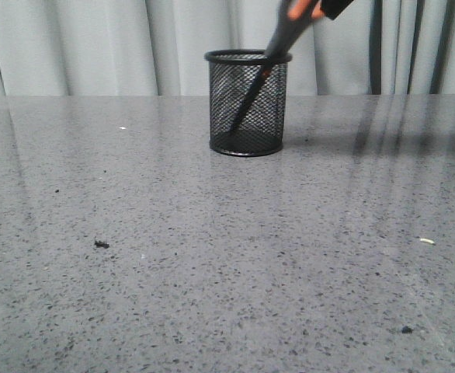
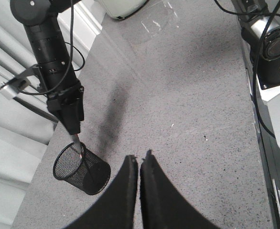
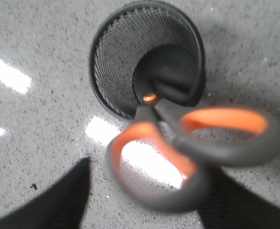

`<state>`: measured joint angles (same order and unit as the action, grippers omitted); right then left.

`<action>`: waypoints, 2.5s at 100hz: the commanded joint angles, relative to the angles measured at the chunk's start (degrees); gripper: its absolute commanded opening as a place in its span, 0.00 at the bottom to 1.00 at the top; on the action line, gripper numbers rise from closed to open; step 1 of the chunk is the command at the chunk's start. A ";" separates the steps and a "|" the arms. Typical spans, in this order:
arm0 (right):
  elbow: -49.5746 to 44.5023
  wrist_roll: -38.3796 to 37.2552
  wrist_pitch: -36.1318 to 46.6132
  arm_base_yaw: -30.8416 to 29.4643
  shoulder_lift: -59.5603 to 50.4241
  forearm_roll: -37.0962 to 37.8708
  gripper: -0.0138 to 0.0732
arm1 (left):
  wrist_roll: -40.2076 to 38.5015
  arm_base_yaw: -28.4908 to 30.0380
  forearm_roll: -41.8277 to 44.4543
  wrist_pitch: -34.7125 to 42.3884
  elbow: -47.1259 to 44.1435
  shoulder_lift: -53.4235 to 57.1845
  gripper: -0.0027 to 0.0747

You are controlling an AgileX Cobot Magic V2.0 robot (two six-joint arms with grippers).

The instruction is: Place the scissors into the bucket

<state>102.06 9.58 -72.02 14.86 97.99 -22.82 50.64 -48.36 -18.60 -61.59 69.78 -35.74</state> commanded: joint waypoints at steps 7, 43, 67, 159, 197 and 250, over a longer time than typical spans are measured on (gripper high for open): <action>8.17 0.16 3.54 -0.13 -2.68 -1.20 0.80 | -0.70 -0.32 -1.22 6.03 1.63 -0.36 0.01; 22.16 -0.27 -2.17 -0.13 -6.64 -1.31 0.10 | -32.21 -0.32 26.81 24.85 -2.08 4.26 0.01; 1.69 0.38 5.42 5.68 -26.18 4.17 0.11 | -51.82 -0.32 43.37 25.26 -16.20 18.03 0.01; -78.59 0.38 57.26 13.92 -91.13 11.05 0.11 | -51.79 -0.32 42.29 25.50 -42.50 36.36 0.01; -78.59 0.38 57.26 13.92 -91.13 11.05 0.11 | -51.79 -0.32 41.77 25.73 -44.22 36.36 0.01; -78.59 0.38 57.26 13.92 -91.13 11.05 0.11 | -44.90 29.31 13.98 60.42 -66.79 36.36 0.01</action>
<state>22.20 9.52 -19.01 28.68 6.18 -11.90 3.69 -26.03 5.54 -11.72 6.10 0.13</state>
